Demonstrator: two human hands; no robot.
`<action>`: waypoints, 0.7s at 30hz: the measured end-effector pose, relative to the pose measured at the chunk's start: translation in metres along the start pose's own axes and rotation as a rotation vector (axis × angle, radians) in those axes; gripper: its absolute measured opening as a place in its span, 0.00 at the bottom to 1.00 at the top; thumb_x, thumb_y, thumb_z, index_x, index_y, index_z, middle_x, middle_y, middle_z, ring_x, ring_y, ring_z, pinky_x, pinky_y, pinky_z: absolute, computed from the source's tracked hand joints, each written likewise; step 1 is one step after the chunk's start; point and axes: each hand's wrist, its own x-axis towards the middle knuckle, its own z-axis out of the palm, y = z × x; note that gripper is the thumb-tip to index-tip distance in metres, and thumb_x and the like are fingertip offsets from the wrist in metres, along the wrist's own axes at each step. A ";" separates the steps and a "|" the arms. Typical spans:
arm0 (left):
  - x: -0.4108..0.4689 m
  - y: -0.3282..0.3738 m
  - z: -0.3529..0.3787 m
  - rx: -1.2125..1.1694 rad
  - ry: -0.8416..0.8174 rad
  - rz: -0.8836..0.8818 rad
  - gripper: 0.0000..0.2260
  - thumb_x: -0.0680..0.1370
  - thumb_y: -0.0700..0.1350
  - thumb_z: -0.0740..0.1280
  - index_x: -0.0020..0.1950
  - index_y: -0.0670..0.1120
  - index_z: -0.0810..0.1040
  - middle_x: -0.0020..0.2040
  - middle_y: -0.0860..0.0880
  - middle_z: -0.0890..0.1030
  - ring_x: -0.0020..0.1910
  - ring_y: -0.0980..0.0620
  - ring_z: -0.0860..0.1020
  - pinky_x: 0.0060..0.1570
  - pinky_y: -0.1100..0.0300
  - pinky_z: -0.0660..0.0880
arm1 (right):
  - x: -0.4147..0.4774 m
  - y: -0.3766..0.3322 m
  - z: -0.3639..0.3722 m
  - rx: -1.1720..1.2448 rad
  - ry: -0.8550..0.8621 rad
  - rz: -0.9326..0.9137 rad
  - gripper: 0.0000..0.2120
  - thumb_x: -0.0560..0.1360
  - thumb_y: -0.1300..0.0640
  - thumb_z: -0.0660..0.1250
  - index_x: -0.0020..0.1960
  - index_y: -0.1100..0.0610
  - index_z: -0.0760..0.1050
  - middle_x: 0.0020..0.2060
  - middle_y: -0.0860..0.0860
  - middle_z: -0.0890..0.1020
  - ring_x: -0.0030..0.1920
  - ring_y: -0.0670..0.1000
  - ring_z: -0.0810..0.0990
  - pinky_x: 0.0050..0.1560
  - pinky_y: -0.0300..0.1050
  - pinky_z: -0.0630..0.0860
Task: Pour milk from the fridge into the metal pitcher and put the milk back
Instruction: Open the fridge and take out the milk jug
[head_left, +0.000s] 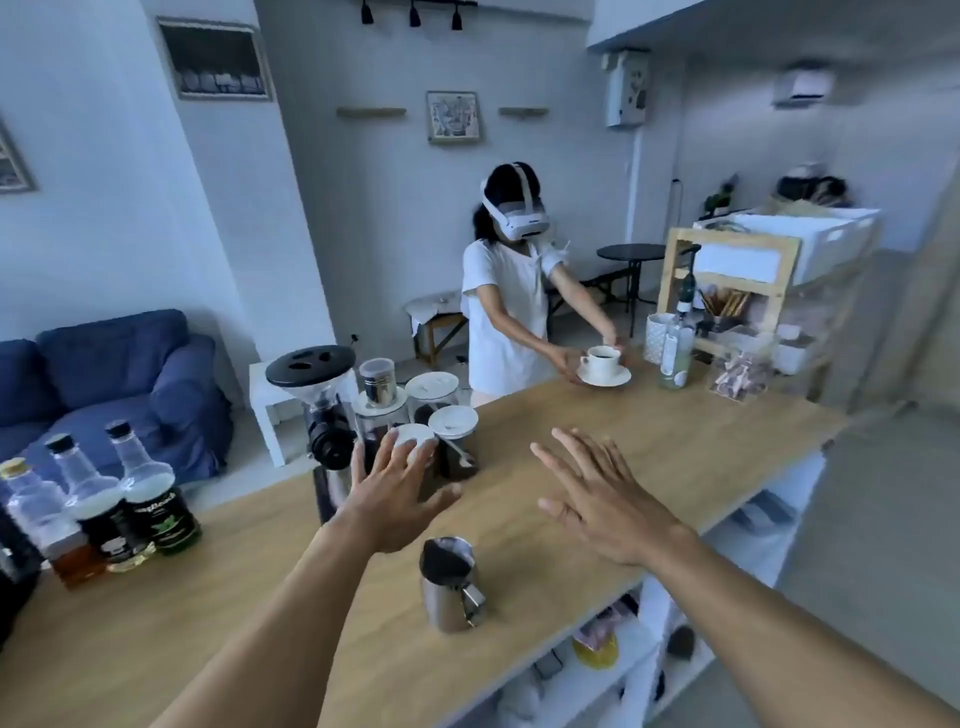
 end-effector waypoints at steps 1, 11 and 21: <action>0.007 0.014 -0.002 -0.019 0.013 0.026 0.41 0.71 0.74 0.40 0.79 0.53 0.48 0.80 0.50 0.51 0.79 0.49 0.40 0.72 0.39 0.32 | -0.009 0.011 -0.005 0.000 0.012 0.030 0.34 0.75 0.34 0.37 0.78 0.46 0.44 0.78 0.53 0.47 0.77 0.55 0.45 0.75 0.57 0.40; 0.067 0.246 0.003 0.088 -0.021 0.443 0.26 0.80 0.63 0.52 0.76 0.55 0.57 0.78 0.50 0.56 0.79 0.49 0.50 0.72 0.37 0.35 | -0.166 0.172 -0.049 -0.053 0.113 0.444 0.30 0.77 0.37 0.39 0.78 0.44 0.41 0.78 0.51 0.47 0.77 0.54 0.45 0.74 0.57 0.39; 0.084 0.519 -0.007 0.011 0.016 0.786 0.20 0.79 0.60 0.55 0.67 0.53 0.70 0.68 0.50 0.72 0.64 0.45 0.74 0.70 0.46 0.62 | -0.374 0.319 -0.096 -0.046 0.257 0.819 0.35 0.75 0.34 0.37 0.77 0.49 0.51 0.76 0.52 0.57 0.76 0.53 0.53 0.75 0.57 0.42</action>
